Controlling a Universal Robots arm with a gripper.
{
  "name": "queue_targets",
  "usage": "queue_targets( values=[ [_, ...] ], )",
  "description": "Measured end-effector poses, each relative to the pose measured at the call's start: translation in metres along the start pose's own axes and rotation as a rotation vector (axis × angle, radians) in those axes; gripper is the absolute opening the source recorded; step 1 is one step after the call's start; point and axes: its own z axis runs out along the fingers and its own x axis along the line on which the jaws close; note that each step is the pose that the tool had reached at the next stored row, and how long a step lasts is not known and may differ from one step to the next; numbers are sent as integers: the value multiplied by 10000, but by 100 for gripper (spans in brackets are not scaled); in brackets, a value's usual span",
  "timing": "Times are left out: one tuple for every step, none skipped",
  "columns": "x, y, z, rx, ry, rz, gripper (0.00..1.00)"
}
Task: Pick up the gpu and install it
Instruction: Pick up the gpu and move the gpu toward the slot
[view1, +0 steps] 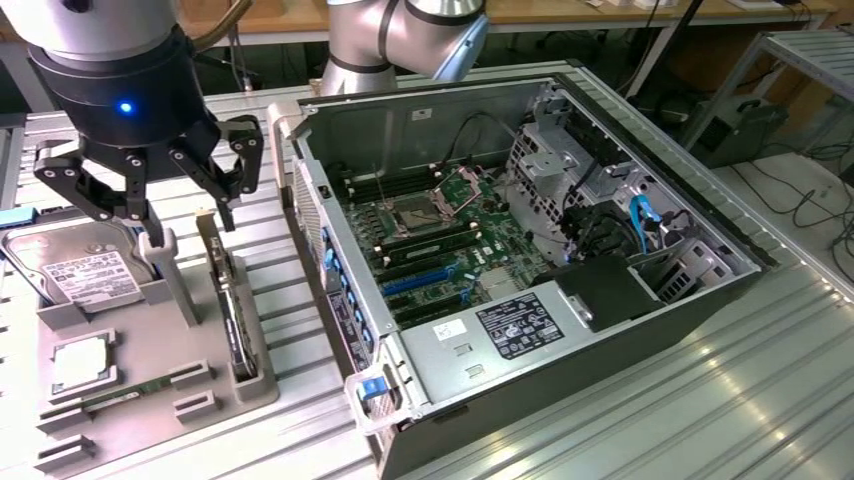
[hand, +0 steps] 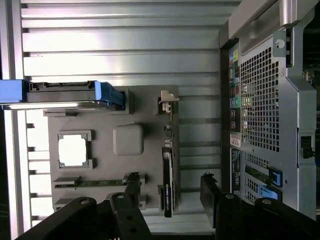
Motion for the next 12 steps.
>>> queue_targets(
  values=[
    [-1,0,5,5,3,1,60],
    [-2,0,10,8,6,1,60],
    [-3,-1,15,10,10,1,60],
    [-5,-1,20,11,12,0,60],
    [-8,-1,24,10,13,0,60],
    [-11,-1,28,10,15,0,60],
    [-14,-1,30,12,18,1,60],
    [-15,-1,32,20,21,1,60],
    [-16,-1,32,27,22,1,60],
    [-21,-1,31,69,27,0,60],
    [-24,-1,34,89,31,-1,60],
    [-27,-1,38,90,31,-2,60]
  ],
)
